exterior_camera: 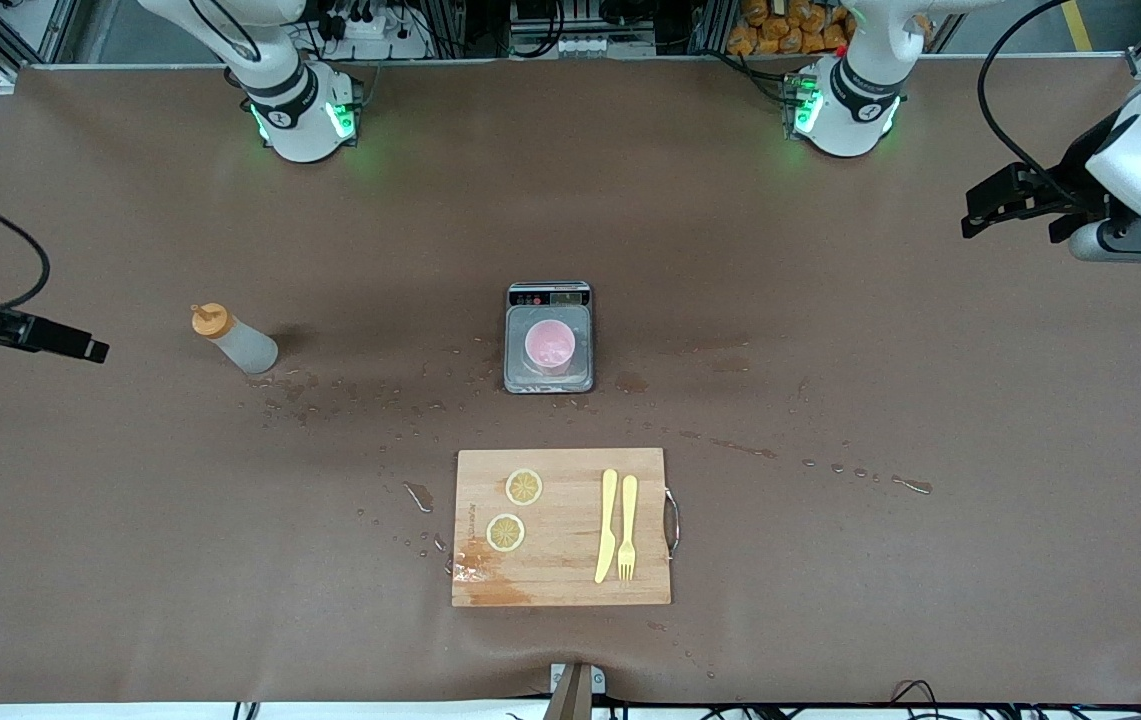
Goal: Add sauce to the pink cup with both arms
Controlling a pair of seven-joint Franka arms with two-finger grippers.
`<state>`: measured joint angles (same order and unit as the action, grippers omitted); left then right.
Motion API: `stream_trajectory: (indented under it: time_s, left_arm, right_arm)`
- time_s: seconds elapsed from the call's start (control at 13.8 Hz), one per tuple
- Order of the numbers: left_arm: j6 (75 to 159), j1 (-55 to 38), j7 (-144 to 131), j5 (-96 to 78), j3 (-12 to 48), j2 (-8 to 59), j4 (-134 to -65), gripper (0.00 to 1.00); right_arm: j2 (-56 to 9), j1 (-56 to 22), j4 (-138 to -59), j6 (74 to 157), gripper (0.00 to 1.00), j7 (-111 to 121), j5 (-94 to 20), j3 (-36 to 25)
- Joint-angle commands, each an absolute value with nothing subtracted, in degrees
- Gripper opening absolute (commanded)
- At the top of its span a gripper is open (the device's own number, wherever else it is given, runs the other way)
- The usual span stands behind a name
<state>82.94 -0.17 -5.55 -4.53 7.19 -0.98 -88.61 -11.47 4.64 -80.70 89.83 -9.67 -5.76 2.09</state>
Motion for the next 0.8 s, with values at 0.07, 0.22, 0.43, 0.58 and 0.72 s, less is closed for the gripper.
stream_trajectory:
  time_s: [0.07, 0.22, 0.43, 0.58, 0.72]
  left_arm:
    - [82.53, -0.53, -5.36, -3.17, 7.47, -1.58, -88.24, 1.0]
    - [82.79, -0.44, -5.36, -2.38, 8.61, -1.76, -88.15, 1.0]
    - [83.14, -0.53, -5.36, -0.71, 8.88, -1.85, -88.15, 1.0]
    - [83.93, -0.18, -5.36, 0.35, 9.49, -2.02, -88.15, 1.0]
    - [84.2, -0.09, -5.27, 0.61, 9.49, -2.11, -88.15, 1.0]
  right_arm:
    - [2.11, 3.25, -99.84, 98.61, 1.0, -2.94, -3.52, 1.93]
    - [2.2, 3.43, -98.8, 98.79, 1.0, -0.09, -1.76, 1.85]
    - [1.85, 3.69, -97.03, 100.19, 1.0, -0.26, -1.67, 1.58]
    - [1.5, 3.6, -96.42, 101.42, 1.0, -0.35, -1.5, 1.58]
    - [0.97, 3.87, -95.89, 101.43, 1.0, 0.0, -1.32, 1.58]
